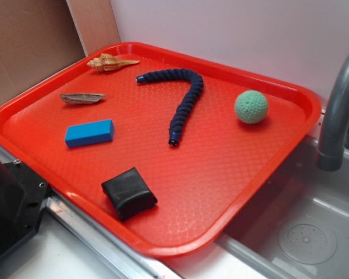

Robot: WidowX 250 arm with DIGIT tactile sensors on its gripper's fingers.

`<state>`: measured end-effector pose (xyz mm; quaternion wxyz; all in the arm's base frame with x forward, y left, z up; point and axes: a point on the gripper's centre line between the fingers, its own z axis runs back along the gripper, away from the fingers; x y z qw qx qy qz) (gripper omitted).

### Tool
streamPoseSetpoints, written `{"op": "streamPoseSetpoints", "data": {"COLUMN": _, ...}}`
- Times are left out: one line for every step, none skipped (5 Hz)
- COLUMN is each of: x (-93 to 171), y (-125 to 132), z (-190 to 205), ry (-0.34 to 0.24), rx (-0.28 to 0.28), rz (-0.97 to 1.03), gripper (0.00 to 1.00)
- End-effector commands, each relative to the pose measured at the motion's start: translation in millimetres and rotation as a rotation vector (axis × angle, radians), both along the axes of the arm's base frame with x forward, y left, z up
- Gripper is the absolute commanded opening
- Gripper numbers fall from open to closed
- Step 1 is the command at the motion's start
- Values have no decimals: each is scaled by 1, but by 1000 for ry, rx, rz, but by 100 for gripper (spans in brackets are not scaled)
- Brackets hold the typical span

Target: Grab the wood chip.

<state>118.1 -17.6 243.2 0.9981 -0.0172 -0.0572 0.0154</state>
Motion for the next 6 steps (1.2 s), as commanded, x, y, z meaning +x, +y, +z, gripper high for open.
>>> {"op": "streamPoseSetpoints", "data": {"x": 0, "y": 0, "z": 0, "ry": 0, "rx": 0, "rz": 0, "gripper": 100}}
{"op": "streamPoseSetpoints", "data": {"x": 50, "y": 17, "z": -3, "ry": 31, "rx": 15, "rz": 65, "gripper": 100}}
{"op": "streamPoseSetpoints", "data": {"x": 100, "y": 35, "z": -4, "ry": 62, "rx": 64, "rz": 61, "gripper": 100}}
{"op": "streamPoseSetpoints", "data": {"x": 139, "y": 66, "z": -46, "ry": 173, "rx": 85, "rz": -192, "gripper": 100}}
{"op": "streamPoseSetpoints", "data": {"x": 131, "y": 73, "z": -74, "ry": 170, "rx": 111, "rz": -442, "gripper": 100}}
{"op": "streamPoseSetpoints", "data": {"x": 118, "y": 73, "z": -80, "ry": 123, "rx": 167, "rz": -630, "gripper": 100}}
